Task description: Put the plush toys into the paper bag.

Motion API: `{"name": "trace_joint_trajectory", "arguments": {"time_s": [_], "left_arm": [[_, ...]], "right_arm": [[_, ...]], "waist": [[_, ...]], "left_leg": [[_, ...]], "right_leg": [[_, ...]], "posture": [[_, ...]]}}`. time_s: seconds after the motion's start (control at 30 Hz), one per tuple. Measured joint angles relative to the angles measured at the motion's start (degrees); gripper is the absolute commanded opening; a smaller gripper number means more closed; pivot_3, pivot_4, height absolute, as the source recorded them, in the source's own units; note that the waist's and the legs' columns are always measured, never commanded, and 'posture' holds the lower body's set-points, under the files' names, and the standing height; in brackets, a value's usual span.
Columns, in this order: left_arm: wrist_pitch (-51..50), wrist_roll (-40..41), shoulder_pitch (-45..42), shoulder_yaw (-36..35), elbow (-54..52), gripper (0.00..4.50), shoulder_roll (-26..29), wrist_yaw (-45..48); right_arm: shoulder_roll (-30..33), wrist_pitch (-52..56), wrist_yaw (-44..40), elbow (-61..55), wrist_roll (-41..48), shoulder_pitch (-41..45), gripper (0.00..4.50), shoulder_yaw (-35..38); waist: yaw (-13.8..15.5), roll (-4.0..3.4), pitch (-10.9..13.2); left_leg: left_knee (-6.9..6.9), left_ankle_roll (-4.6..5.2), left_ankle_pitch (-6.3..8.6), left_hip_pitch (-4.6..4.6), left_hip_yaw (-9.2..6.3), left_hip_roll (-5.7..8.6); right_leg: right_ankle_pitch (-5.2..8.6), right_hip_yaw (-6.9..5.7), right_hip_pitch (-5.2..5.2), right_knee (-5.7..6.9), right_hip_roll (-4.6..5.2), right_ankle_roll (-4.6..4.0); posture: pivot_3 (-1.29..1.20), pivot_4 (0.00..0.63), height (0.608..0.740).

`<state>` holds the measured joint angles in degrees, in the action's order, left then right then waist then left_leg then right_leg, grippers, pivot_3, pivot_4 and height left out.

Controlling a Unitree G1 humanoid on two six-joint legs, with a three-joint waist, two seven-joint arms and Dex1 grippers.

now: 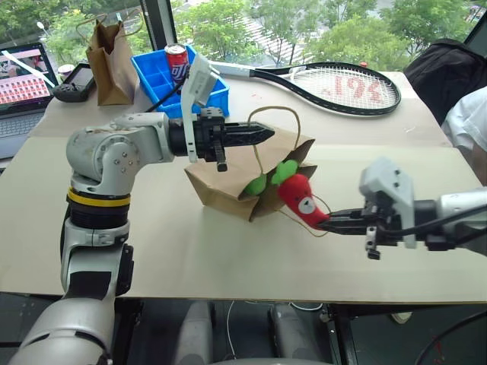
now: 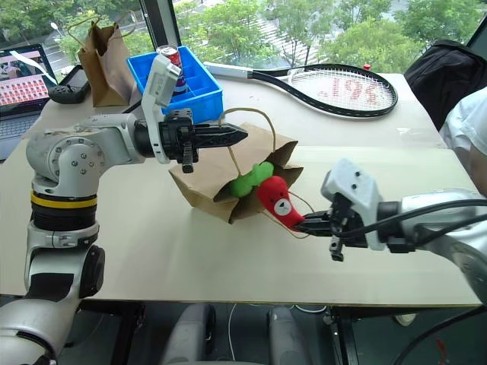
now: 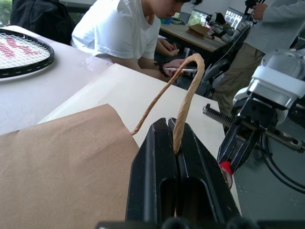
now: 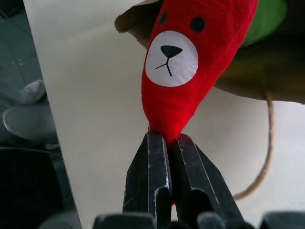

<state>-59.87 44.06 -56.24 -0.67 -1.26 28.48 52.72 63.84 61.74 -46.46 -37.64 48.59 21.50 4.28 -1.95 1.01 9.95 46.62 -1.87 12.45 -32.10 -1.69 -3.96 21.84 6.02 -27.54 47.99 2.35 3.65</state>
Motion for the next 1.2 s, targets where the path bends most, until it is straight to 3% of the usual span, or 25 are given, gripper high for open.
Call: {"name": "trace_joint_trajectory", "arguments": {"time_s": [0.07,0.27,0.47,0.63,0.83,1.03,1.2], "left_arm": [[0.0,0.0,0.0,-0.1,-0.1,0.00,0.1,-0.2],[-0.3,0.8,-0.1,-0.4,-0.3,0.00,-1.8,-1.4],[-0.5,1.6,-0.1,-0.7,-0.8,0.00,-3.2,-2.9],[-1.4,3.5,0.4,-0.8,-3.2,0.00,-5.4,-4.9],[-2.6,5.6,1.7,-1.1,-5.5,0.00,-6.2,-7.3],[-2.7,5.9,2.7,-1.8,-5.8,0.00,-5.8,-8.4],[-2.7,6.4,2.8,-1.8,-5.9,0.00,-5.7,-8.7]], "right_arm": [[-0.8,-0.6,0.1,1.6,-2.3,1.6,0.07,-3.4],[-14.2,-1.5,1.0,14.2,-5.1,10.7,0.07,-10.3],[-16.7,-0.9,-1.8,24.0,-7.3,16.3,0.07,-13.3],[-22.4,-0.3,-1.6,29.2,-9.4,19.5,0.07,-15.2],[-35.8,-1.7,7.5,35.7,-13.6,19.8,0.07,-14.3],[-42.2,-1.8,14.5,35.2,-13.3,18.8,2.00,-7.4],[-43.5,2.2,17.2,30.3,-10.9,14.4,3.65,-3.7]], "waist": [[-0.1,0.00,0.0],[-0.5,0.04,0.1],[-0.2,0.02,0.1],[-0.5,0.02,0.1],[-0.7,-0.01,0.1],[-0.3,-0.01,0.1],[-0.4,-0.01,0.1]], "left_leg": [[0.00,0.00,0.00,0.01,0.00,0.00],[-0.04,0.00,0.00,0.16,-0.02,0.00],[-0.07,0.00,0.00,0.15,-0.02,0.02],[-0.15,0.00,0.00,0.26,-0.03,0.02],[-0.34,-0.01,-0.08,0.35,-0.03,0.03],[-0.34,-0.02,-0.08,0.33,-0.05,0.05],[-0.35,-0.02,-0.08,0.33,-0.05,0.04]], "right_leg": [[0.00,0.00,0.00,0.00,0.00,0.00],[-0.02,0.00,0.08,0.07,-0.03,0.01],[-0.02,0.01,0.10,0.07,-0.01,0.02],[-0.03,0.01,0.14,0.09,-0.02,0.01],[-0.04,0.01,0.12,0.15,-0.02,-0.01],[-0.03,0.00,0.16,0.11,-0.01,-0.01],[-0.03,0.00,0.15,0.13,-0.01,-0.01]], "posture": [[0.00,0.150,0.658],[0.00,0.150,0.658],[0.00,0.150,0.658],[0.00,0.150,0.658],[0.00,0.150,0.658],[0.00,0.150,0.658],[0.00,0.150,0.658]]}}
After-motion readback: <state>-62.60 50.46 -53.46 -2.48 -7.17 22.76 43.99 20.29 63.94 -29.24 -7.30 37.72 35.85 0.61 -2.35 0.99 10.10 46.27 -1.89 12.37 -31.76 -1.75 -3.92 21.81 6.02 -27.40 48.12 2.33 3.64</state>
